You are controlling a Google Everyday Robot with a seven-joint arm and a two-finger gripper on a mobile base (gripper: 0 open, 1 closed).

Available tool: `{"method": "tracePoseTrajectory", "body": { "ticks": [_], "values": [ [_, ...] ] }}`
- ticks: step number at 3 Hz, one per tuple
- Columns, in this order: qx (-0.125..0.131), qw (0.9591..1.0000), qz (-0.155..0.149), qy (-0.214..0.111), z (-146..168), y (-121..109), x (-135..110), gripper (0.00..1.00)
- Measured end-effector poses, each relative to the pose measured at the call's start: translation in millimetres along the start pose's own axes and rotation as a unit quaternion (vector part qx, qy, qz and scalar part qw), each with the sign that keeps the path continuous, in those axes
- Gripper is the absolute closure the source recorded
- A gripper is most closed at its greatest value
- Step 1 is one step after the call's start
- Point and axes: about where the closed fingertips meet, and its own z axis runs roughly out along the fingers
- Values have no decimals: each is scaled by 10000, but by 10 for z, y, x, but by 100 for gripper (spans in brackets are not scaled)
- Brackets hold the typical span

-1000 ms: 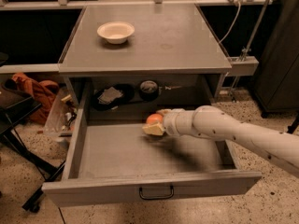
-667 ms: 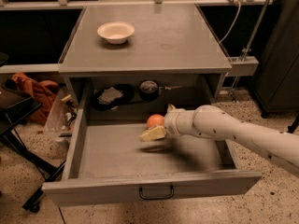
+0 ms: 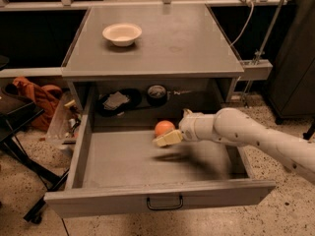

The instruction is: Place orange into top drawer

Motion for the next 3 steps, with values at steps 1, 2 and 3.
{"method": "tracePoseTrajectory", "body": {
  "ticks": [1,2,3],
  "values": [
    [-133,9996,237,5,-325,-153,-36,0],
    [-244,9990,363,-19,-701,-153,-64,0],
    [-129,9995,296,-15,-1155,-78,-152,0]
  ]
}}
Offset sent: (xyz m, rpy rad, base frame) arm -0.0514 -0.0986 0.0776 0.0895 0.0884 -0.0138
